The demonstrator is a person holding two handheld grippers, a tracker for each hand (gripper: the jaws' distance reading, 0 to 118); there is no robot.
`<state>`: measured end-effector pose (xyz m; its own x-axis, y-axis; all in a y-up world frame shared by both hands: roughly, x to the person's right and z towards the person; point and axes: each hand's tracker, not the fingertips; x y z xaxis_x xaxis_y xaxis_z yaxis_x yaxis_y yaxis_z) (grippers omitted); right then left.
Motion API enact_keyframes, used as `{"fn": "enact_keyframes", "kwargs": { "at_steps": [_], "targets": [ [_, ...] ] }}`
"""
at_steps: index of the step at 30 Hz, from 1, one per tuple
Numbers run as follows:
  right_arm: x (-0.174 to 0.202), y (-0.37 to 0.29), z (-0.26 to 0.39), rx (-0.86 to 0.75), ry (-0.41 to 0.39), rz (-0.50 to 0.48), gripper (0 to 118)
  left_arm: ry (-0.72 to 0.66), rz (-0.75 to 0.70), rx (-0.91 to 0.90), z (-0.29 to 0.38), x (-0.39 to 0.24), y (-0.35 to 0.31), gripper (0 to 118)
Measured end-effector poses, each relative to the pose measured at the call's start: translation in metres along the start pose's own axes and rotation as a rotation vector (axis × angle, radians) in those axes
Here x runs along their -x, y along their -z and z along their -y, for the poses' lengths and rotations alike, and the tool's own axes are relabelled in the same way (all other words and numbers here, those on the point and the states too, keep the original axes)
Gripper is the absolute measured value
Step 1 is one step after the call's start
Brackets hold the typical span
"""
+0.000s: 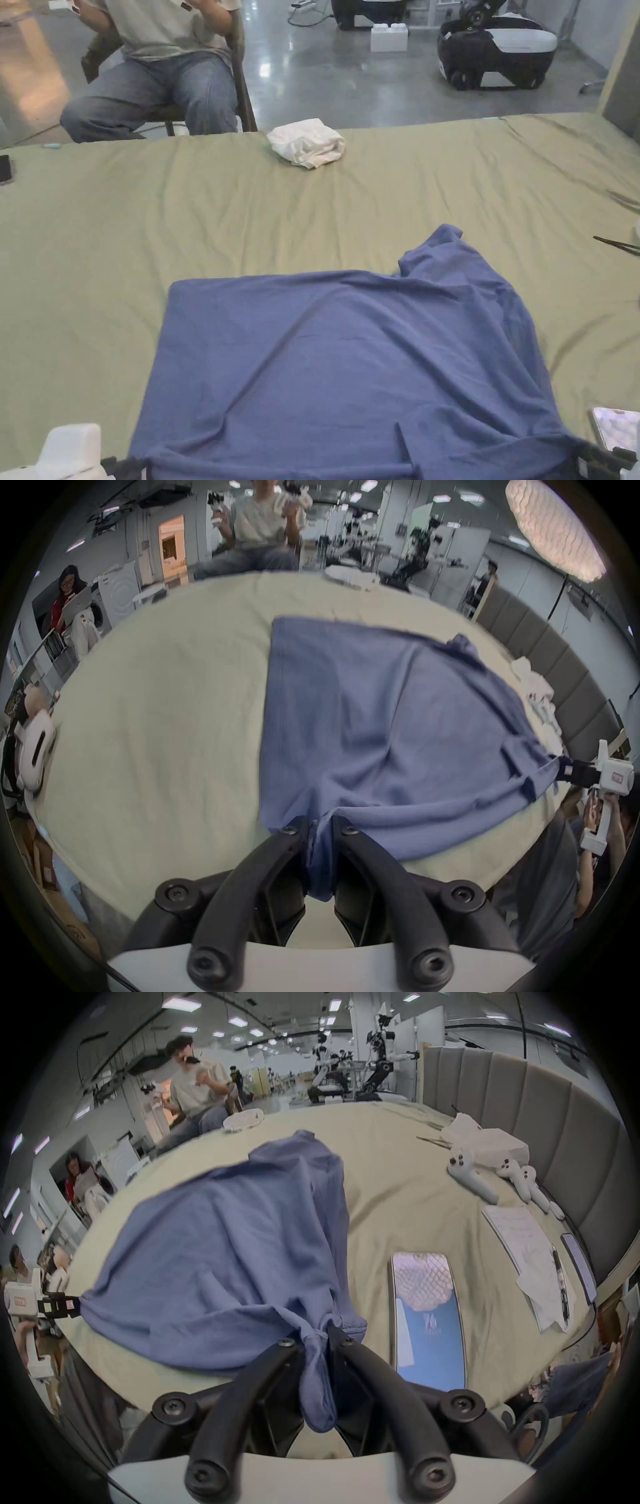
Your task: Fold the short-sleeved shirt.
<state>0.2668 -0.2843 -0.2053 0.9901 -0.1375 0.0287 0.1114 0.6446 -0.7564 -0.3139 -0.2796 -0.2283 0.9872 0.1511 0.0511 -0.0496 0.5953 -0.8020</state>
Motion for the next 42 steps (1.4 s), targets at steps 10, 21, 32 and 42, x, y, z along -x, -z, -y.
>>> {"fn": "enact_keyframes", "kwargs": {
  "at_steps": [10,21,32,42],
  "targets": [
    [0.014,0.084,-0.117,-0.045,0.037,0.011,8,-0.106,0.031,-0.105,-0.130,0.011,0.079,9],
    [0.013,0.146,-0.133,0.055,0.016,0.038,27,-0.167,-0.046,-0.073,-0.144,0.017,0.131,76],
    [0.048,0.003,-0.092,-0.312,-0.061,-0.114,46,-0.023,0.006,-0.563,-0.079,-0.020,-0.045,78],
    [0.083,-0.060,-0.025,-0.408,-0.029,-0.160,0,0.030,0.007,-0.659,-0.014,-0.055,-0.115,7]
  ]
}}
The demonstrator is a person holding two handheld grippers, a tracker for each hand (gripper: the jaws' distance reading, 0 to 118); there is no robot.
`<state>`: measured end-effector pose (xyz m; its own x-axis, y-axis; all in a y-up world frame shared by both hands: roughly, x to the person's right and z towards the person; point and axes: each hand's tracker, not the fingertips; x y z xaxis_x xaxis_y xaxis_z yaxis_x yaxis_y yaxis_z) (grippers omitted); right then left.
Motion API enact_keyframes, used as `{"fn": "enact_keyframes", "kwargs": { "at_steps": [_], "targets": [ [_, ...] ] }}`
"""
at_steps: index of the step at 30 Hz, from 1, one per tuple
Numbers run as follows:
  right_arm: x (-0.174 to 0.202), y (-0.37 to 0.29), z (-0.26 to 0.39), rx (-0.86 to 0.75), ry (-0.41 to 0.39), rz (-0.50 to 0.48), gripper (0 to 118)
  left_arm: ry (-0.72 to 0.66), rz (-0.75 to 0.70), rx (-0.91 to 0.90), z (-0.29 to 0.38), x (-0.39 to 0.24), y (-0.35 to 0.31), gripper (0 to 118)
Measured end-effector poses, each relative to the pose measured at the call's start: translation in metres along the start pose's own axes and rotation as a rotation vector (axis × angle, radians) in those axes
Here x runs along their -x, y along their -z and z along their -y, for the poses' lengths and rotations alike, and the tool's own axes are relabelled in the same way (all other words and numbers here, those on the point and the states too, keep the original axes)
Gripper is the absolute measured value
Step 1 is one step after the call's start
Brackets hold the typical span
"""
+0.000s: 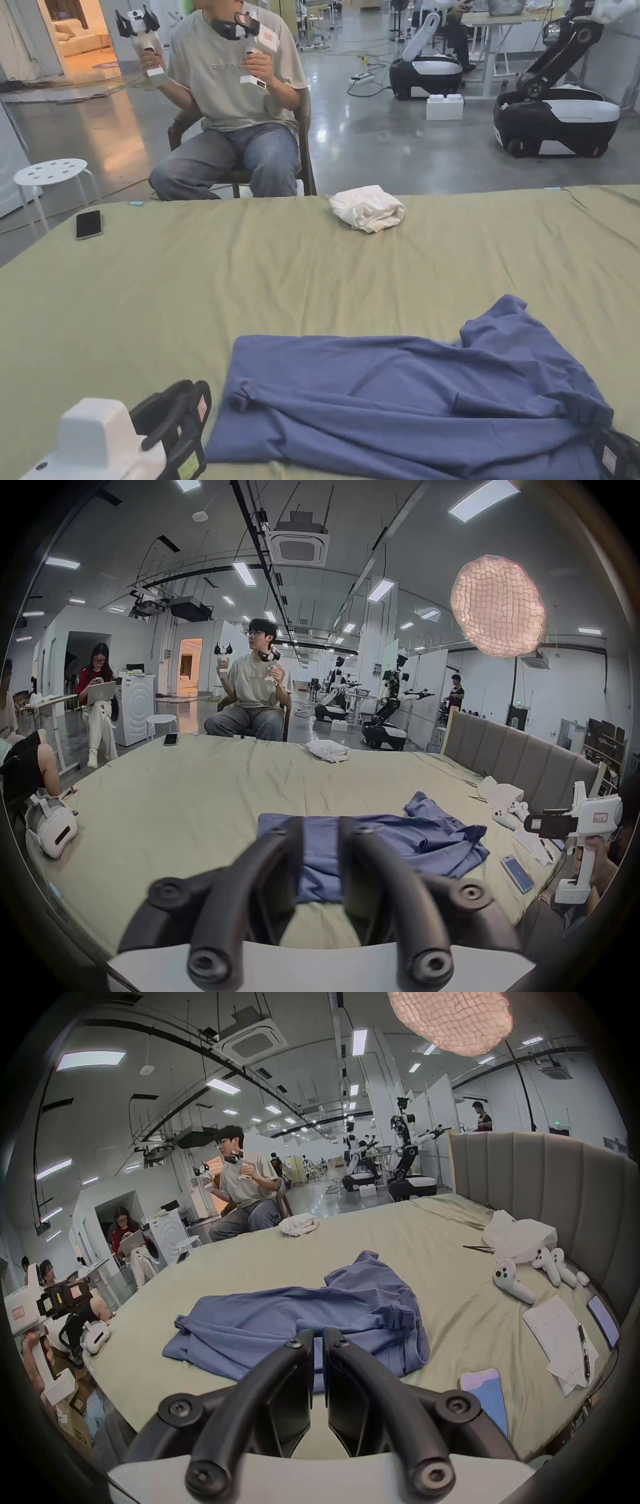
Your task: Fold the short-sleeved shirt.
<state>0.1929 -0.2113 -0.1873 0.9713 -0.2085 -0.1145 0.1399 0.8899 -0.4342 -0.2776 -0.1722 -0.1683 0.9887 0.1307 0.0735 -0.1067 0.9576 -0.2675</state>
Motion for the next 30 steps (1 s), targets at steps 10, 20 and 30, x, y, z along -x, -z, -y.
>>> {"fn": "enact_keyframes", "kwargs": {
  "at_steps": [10,20,30],
  "targets": [
    [0.010,-0.016,-0.003,-0.058,-0.028,0.012,0,-0.049,-0.008,0.058,0.012,0.008,-0.009,0],
    [-0.002,-0.018,0.013,0.017,0.027,0.007,0,-0.171,-0.024,0.377,0.076,0.062,0.130,64],
    [-0.046,-0.017,0.042,0.142,0.090,0.135,0,-0.110,-0.183,0.523,0.127,0.070,0.230,32]
  ]
}}
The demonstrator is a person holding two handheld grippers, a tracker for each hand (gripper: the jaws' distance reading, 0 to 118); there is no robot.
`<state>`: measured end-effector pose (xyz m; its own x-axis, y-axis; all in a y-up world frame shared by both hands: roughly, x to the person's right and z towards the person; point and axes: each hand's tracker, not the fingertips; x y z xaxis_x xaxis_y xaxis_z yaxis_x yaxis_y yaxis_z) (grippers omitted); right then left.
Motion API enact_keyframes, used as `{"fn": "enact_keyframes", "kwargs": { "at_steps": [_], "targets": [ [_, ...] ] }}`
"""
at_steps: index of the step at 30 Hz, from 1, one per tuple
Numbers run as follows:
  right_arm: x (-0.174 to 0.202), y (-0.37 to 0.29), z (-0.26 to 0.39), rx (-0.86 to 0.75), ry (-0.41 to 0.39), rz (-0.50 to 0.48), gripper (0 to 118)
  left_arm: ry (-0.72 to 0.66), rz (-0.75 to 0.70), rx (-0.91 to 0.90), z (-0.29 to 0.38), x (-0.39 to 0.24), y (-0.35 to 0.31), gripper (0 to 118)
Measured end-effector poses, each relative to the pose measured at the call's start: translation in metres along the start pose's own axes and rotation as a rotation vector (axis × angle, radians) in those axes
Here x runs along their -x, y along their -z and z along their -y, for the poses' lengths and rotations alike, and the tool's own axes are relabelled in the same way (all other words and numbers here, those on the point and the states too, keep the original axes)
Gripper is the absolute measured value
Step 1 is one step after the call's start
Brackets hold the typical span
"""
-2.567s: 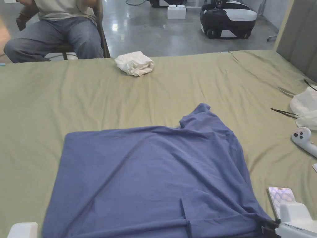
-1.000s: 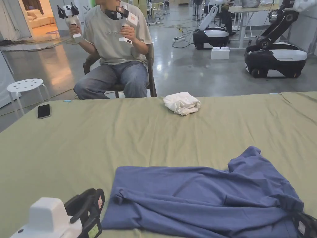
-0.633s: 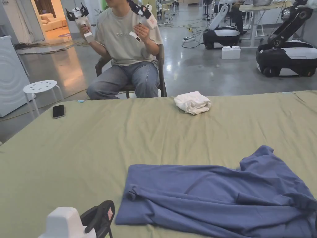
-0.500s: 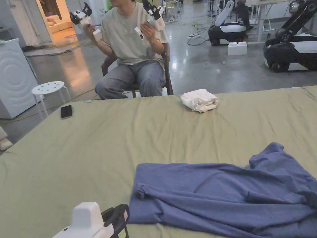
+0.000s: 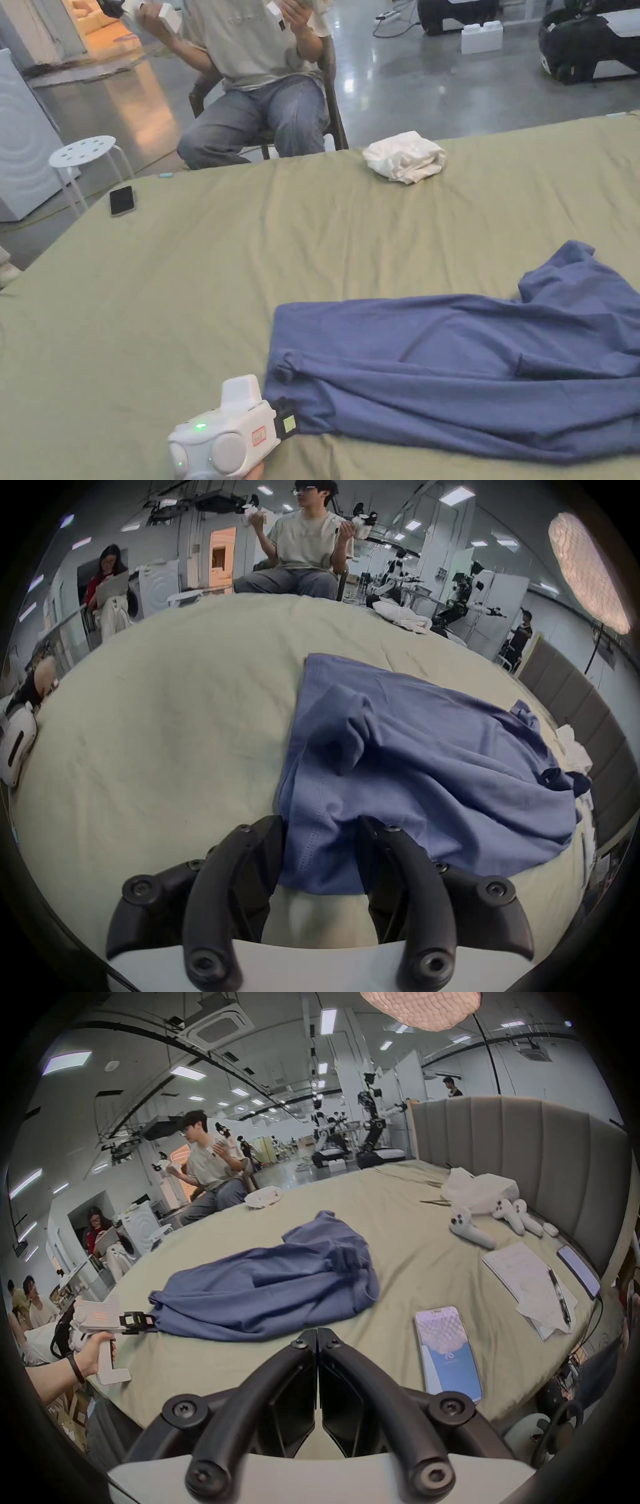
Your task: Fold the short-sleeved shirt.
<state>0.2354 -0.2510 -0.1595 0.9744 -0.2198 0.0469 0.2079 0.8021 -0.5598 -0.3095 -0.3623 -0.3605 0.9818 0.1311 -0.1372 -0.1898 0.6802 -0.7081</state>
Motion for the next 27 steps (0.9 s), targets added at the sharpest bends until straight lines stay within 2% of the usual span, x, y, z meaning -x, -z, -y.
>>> {"fn": "enact_keyframes", "kwargs": {
  "at_steps": [2,4,5,7,8,9,10,11,12,13,15,16,17,19,20,21,25,26,27],
  "targets": [
    [-0.003,0.008,0.001,0.013,0.002,0.016,0,0.037,0.005,0.023,-0.002,-0.008,-0.004,6],
    [-0.005,0.023,-0.003,0.042,0.014,0.019,0,0.076,0.025,0.046,-0.004,-0.017,0.001,5],
    [-0.004,0.033,-0.006,0.043,0.019,0.027,1,0.107,-0.020,0.058,-0.004,-0.022,0.004,5],
    [-0.007,0.063,-0.015,0.033,0.034,0.041,12,0.115,-0.019,0.068,-0.003,-0.025,0.007,5],
    [-0.010,0.078,-0.020,0.040,0.057,0.059,12,0.114,-0.021,0.074,-0.005,-0.025,0.008,5],
    [-0.015,0.099,-0.026,0.067,0.082,0.058,37,0.112,-0.017,0.081,-0.007,-0.023,0.008,4],
    [-0.021,0.124,-0.030,0.102,0.113,0.043,67,0.111,-0.011,0.087,-0.005,-0.021,0.006,4],
    [-0.025,0.140,-0.032,0.120,0.135,0.018,85,0.104,-0.004,0.091,-0.006,-0.019,0.005,4],
    [-0.038,0.163,-0.033,0.140,0.154,0.004,82,0.095,0.003,0.095,-0.008,-0.018,0.005,4],
    [-0.042,0.182,-0.034,0.159,0.146,0.045,81,0.086,0.012,0.098,-0.008,-0.017,0.006,4],
    [-0.044,0.211,-0.035,0.200,0.098,0.171,81,0.082,0.016,0.098,-0.006,-0.015,0.005,4],
    [-0.047,0.222,-0.033,0.238,0.065,0.228,77,0.082,0.018,0.096,-0.005,-0.015,0.005,4],
    [-0.049,0.228,-0.030,0.268,0.057,0.228,55,0.085,0.017,0.095,-0.005,-0.015,0.005,4],
    [-0.046,0.219,-0.025,0.215,0.050,0.220,36,0.089,0.017,0.090,-0.004,-0.016,0.004,4],
    [-0.043,0.216,-0.025,0.216,0.046,0.221,12,0.091,0.016,0.089,-0.004,-0.017,0.004,4],
    [-0.042,0.217,-0.027,0.222,0.008,0.239,5,0.093,0.017,0.092,-0.004,-0.017,0.004,4],
    [-0.045,0.211,-0.037,0.241,0.021,0.240,4,0.086,0.050,0.105,-0.016,-0.008,-0.008,0],
    [-0.043,0.206,-0.039,0.235,0.015,0.255,4,0.059,0.059,0.058,-0.017,-0.005,-0.018,0],
    [-0.039,0.197,-0.041,0.217,-0.030,0.310,4,0.055,0.039,0.023,-0.016,-0.001,-0.031,0]
  ]
}}
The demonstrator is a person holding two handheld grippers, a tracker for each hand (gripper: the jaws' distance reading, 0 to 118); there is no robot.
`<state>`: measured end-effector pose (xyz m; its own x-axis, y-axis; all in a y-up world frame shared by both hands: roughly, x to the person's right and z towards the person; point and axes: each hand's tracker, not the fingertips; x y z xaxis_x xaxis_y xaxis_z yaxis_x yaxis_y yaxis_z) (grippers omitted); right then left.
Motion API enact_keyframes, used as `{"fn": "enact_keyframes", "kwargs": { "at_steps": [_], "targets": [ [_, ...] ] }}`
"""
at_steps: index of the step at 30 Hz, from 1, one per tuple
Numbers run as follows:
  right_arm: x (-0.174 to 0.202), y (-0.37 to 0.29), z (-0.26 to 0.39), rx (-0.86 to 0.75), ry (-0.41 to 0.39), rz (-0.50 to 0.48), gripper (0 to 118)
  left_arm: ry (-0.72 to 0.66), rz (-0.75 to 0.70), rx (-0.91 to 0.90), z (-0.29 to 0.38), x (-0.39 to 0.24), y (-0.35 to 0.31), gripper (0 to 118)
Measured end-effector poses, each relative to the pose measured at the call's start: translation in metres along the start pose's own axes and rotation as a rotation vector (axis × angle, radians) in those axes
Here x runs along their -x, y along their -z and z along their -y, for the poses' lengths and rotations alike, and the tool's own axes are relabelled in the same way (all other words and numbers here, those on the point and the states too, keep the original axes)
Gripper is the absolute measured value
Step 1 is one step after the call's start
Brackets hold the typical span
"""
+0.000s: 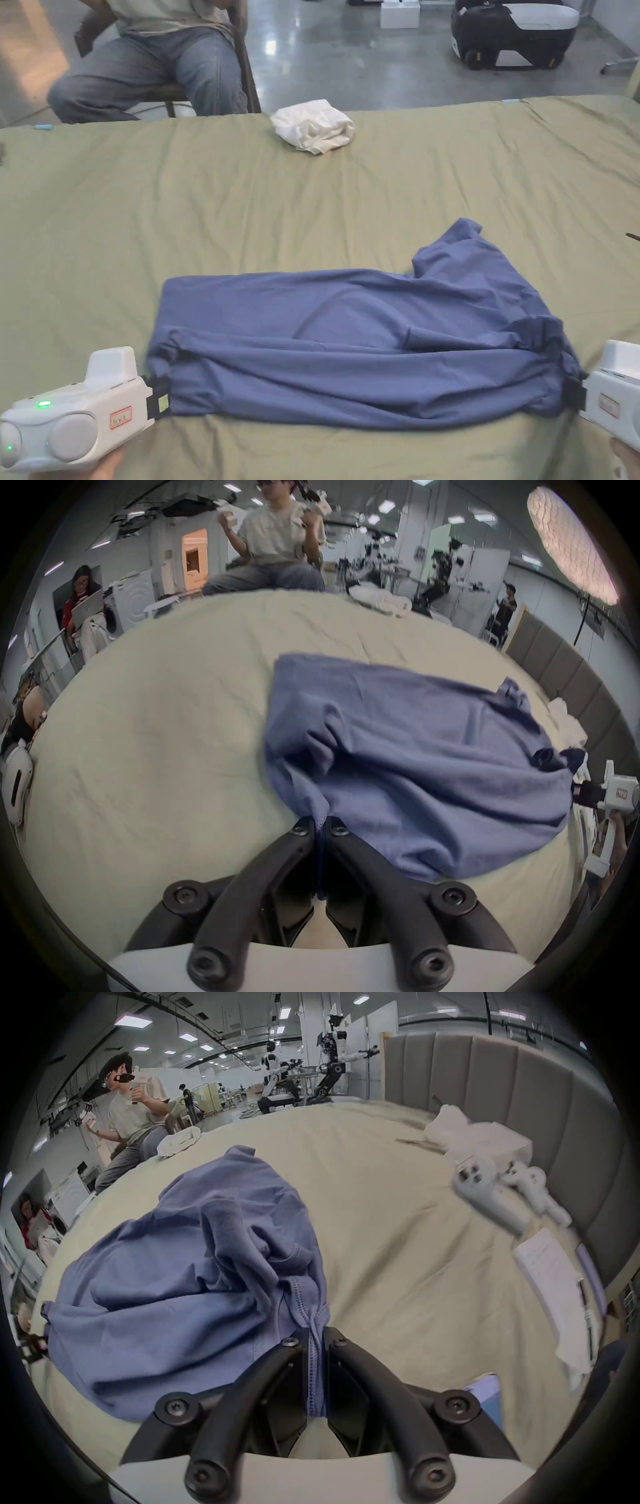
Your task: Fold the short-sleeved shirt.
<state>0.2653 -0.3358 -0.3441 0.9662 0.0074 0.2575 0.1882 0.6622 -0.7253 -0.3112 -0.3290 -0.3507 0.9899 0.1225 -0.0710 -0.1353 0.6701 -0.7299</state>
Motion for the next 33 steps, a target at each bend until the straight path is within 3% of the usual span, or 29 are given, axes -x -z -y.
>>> {"fn": "enact_keyframes", "kwargs": {
  "at_steps": [1,5,9,15,20,21,22,23,24,25,26,33],
  "targets": [
    [0.000,-0.011,0.001,-0.001,-0.022,0.015,4,0.001,-0.009,-0.010,0.002,0.004,-0.013,0],
    [-0.011,-0.049,0.019,-0.009,0.021,-0.027,4,-0.093,0.067,0.002,0.019,0.023,-0.059,0],
    [-0.023,-0.088,0.051,-0.003,0.022,-0.030,4,-0.044,0.055,0.027,0.062,0.033,-0.102,0],
    [-0.034,-0.144,0.095,0.025,-0.037,-0.033,4,-0.058,0.054,0.086,0.115,0.044,-0.140,0],
    [-0.029,-0.151,0.113,0.042,-0.081,-0.031,5,-0.073,0.057,0.076,0.127,0.048,-0.146,0],
    [-0.031,-0.145,0.112,0.042,-0.078,-0.031,5,-0.075,0.061,0.079,0.125,0.048,-0.145,6],
    [-0.031,-0.143,0.110,0.057,-0.067,-0.038,6,-0.071,0.040,0.052,0.125,0.047,-0.147,19],
    [-0.031,-0.143,0.109,0.063,-0.057,-0.057,16,-0.060,0.013,0.041,0.123,0.045,-0.149,45],
    [-0.031,-0.145,0.108,0.056,-0.050,-0.071,35,-0.044,-0.005,0.038,0.120,0.045,-0.151,69],
    [-0.036,-0.142,0.109,0.047,-0.055,-0.073,53,-0.034,-0.015,-0.008,0.119,0.044,-0.157,83],
    [-0.035,-0.146,0.107,0.021,-0.062,-0.091,61,-0.035,-0.026,-0.063,0.117,0.042,-0.165,85],
    [-0.011,-0.190,0.082,-0.221,-0.100,-0.250,61,0.002,0.020,-0.374,0.089,0.010,-0.223,84]
  ]
}}
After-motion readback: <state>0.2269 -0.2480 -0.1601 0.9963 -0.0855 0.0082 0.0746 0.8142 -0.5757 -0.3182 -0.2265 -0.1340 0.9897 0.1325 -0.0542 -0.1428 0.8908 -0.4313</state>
